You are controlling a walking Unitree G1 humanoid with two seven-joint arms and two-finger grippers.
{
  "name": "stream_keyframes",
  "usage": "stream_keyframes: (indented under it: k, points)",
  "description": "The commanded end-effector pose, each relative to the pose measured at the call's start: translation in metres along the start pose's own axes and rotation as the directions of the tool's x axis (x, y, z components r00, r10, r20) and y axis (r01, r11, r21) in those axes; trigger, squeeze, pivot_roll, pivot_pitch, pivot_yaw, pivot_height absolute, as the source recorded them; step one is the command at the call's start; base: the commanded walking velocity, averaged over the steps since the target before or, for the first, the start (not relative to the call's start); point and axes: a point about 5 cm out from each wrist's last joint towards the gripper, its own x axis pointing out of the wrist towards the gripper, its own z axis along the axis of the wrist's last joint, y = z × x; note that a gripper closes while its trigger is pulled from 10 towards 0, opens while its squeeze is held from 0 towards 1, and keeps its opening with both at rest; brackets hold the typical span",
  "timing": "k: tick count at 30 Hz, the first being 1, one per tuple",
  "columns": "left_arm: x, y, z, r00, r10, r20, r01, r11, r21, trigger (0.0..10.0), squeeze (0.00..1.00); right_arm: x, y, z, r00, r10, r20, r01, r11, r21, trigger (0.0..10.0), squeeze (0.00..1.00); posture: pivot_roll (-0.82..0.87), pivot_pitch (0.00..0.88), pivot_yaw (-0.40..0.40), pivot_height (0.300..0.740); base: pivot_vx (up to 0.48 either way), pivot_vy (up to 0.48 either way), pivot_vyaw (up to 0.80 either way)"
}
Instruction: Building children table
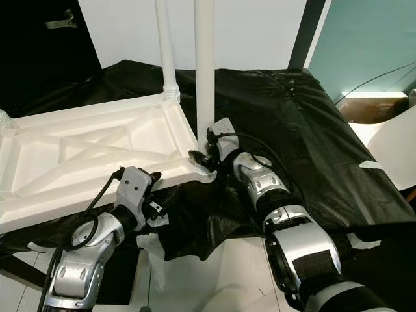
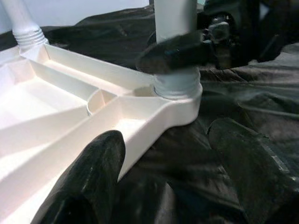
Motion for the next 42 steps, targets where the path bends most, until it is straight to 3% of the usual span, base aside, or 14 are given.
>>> stream_keyframes:
  k: [1,2,3,6,12,22,23,31,37,38,40,41,42]
  points:
    - [0.002,-0.001,0.000,0.999,0.046,0.000,-0.046,0.999,-0.011,10.0,0.00,-0.009,-0.003,-0.020,0.984,-0.159,-0.077,0.164,0.984,0.065,10.0,0.00,0.13,0.002,-0.076,0.740,0.000,0.000,0.00]
    - [0.002,-0.001,0.000,0.999,0.046,0.000,-0.046,0.999,-0.011,10.0,0.00,-0.009,-0.003,-0.020,0.984,-0.159,-0.077,0.164,0.984,0.065,10.0,0.00,0.13,0.002,-0.076,0.740,0.000,0.000,0.00]
    - [0.002,-0.002,0.000,0.999,0.042,0.001,-0.042,0.999,-0.014,10.0,0.00,-0.015,0.005,-0.024,0.962,-0.262,-0.072,0.268,0.957,0.107,10.0,0.00,0.13,0.000,-0.076,0.740,0.000,0.000,0.00]
    - [0.002,-0.002,0.000,0.999,0.041,0.001,-0.041,0.999,-0.014,10.0,0.00,-0.017,0.007,-0.025,0.955,-0.287,-0.071,0.294,0.949,0.115,10.0,0.00,0.13,0.000,-0.076,0.740,0.000,0.000,0.00]
    - [0.002,-0.004,0.000,1.000,0.024,-0.003,-0.024,1.000,-0.015,10.0,0.00,-0.032,0.009,-0.028,0.898,-0.433,-0.079,0.440,0.883,0.161,10.0,0.00,0.12,0.000,-0.071,0.740,0.000,0.000,0.00]
    - [0.002,-0.004,-0.001,1.000,0.015,-0.005,-0.015,1.000,-0.011,10.0,0.00,-0.041,0.007,-0.027,0.877,-0.468,-0.103,0.479,0.866,0.141,10.0,0.00,0.12,0.000,-0.069,0.740,0.000,0.000,0.00]
    - [0.002,-0.004,-0.001,1.000,0.016,-0.005,-0.016,1.000,-0.010,10.0,0.00,-0.042,0.005,-0.025,0.877,-0.471,-0.098,0.481,0.865,0.144,10.0,1.00,0.12,0.000,-0.069,0.740,0.000,0.000,0.00]
    - [0.001,-0.003,0.000,1.000,0.026,-0.005,-0.026,1.000,-0.007,10.0,0.00,-0.041,-0.009,-0.015,0.933,-0.360,0.008,0.355,0.923,0.147,10.0,1.00,0.13,0.000,-0.067,0.740,0.000,0.000,0.00]
    - [0.002,-0.001,0.001,1.000,0.028,0.000,-0.028,1.000,-0.002,10.0,0.00,-0.040,-0.017,-0.008,0.982,-0.184,0.052,0.179,0.980,0.089,10.0,1.00,0.13,0.000,-0.062,0.740,0.000,0.000,0.00]
    - [0.002,0.000,0.002,1.000,0.030,0.002,-0.030,1.000,0.001,10.0,0.00,-0.038,-0.017,-0.007,0.988,-0.142,0.056,0.138,0.988,0.073,10.0,0.71,0.13,0.000,-0.058,0.740,0.000,0.000,0.00]
    - [0.002,0.000,0.002,1.000,0.030,0.002,-0.030,1.000,0.001,10.0,0.00,-0.038,-0.017,-0.007,0.988,-0.142,0.056,0.138,0.988,0.073,10.0,0.71,0.13,0.000,-0.058,0.740,0.000,0.000,0.00]
    - [0.002,0.001,0.003,0.999,0.032,0.003,-0.032,0.999,0.003,10.0,0.00,-0.037,-0.017,-0.005,0.992,-0.113,0.061,0.110,0.992,0.059,10.0,0.52,0.13,0.000,-0.057,0.740,0.000,0.000,0.00]
    - [0.003,0.002,0.003,0.999,0.034,0.004,-0.034,0.999,0.005,10.0,0.00,-0.035,-0.017,-0.003,0.995,-0.075,0.064,0.072,0.996,0.050,10.0,0.00,0.13,0.000,-0.055,0.740,0.000,0.000,0.00]
